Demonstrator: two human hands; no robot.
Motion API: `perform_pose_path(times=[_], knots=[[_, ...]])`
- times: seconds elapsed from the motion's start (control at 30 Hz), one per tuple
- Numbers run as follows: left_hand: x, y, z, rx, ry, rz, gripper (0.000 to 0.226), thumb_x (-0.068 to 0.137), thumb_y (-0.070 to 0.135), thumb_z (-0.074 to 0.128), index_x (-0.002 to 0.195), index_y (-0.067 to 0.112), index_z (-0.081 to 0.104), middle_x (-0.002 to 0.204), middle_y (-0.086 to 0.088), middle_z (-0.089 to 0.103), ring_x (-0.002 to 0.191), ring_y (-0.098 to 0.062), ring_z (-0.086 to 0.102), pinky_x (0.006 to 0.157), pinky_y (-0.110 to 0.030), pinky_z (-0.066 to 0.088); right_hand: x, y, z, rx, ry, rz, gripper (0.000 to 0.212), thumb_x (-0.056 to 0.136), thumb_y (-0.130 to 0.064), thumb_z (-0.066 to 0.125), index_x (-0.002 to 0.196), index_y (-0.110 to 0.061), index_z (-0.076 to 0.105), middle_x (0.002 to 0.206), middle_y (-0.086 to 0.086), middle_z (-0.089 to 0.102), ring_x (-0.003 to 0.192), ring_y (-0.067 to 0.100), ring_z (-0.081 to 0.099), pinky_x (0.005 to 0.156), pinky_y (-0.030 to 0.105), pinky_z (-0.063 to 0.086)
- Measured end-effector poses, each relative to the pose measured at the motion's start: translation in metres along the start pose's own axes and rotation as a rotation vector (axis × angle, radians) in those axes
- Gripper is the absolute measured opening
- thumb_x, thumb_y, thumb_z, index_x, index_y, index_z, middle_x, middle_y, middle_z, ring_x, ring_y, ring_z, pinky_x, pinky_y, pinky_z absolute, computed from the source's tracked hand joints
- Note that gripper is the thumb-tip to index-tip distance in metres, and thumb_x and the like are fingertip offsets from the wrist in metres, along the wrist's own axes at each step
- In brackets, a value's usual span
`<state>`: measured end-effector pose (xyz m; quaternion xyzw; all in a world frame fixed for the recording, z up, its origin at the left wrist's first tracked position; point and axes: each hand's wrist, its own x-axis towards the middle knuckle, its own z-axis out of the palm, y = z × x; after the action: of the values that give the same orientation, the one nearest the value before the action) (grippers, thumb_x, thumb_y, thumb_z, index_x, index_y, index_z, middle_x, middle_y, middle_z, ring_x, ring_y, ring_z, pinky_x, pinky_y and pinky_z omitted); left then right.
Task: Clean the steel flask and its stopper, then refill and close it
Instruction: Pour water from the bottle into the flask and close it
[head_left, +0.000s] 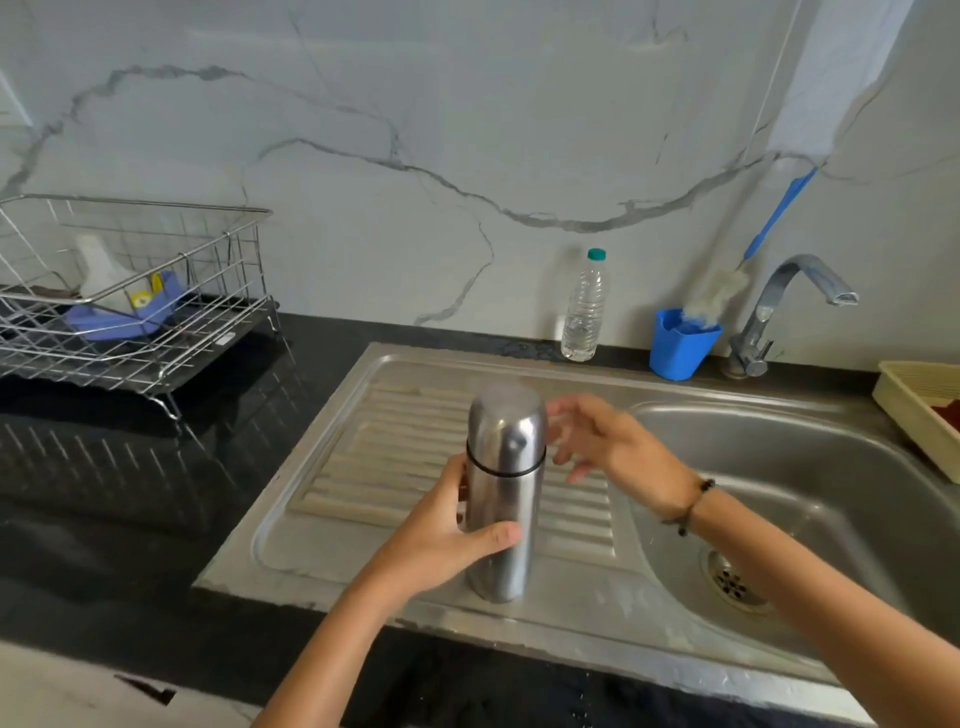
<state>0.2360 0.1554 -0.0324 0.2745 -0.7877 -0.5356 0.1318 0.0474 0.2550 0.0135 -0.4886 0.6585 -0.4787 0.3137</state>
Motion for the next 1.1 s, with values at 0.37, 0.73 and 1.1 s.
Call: perform_pose_path(times=[0.37, 0.73, 1.1], knots=[[0.000, 0.007, -0.005, 0.172, 0.002, -0.029, 0.055, 0.084, 0.024, 0.071, 0.131, 0.030, 0.044, 0.131, 0.011, 0.056, 0.122, -0.005, 0.051, 0.099, -0.024, 0.043, -0.016, 0.043, 0.056, -0.337, -0.126, 0.112, 0.086, 0.070, -0.026, 0.073, 0.131, -0.042, 0.016, 0.114, -0.005, 0.058, 0.101, 0.016, 0.058, 0.088, 0.037, 0.052], [0.080, 0.037, -0.013, 0.118, 0.074, 0.044, 0.057, 0.083, 0.015, 0.072, 0.133, 0.021, 0.044, 0.127, 0.005, 0.058, 0.118, -0.009, 0.054, 0.101, -0.027, 0.043, 0.053, 0.031, 0.003, -0.445, -0.005, 0.091, 0.073, 0.068, -0.018, 0.076, 0.125, -0.022, 0.031, 0.101, 0.000, 0.062, 0.092, 0.018, 0.059, 0.084, 0.041, 0.052], [0.237, 0.053, -0.021, 0.273, -0.037, 0.010, 0.060, 0.092, 0.021, 0.061, 0.142, 0.016, 0.027, 0.135, -0.004, 0.052, 0.125, -0.020, 0.050, 0.105, -0.040, 0.041, 0.170, 0.058, -0.062, -0.450, 0.141, 0.148, 0.070, 0.068, -0.007, 0.076, 0.123, -0.008, 0.033, 0.105, 0.009, 0.059, 0.098, 0.027, 0.057, 0.086, 0.041, 0.050]])
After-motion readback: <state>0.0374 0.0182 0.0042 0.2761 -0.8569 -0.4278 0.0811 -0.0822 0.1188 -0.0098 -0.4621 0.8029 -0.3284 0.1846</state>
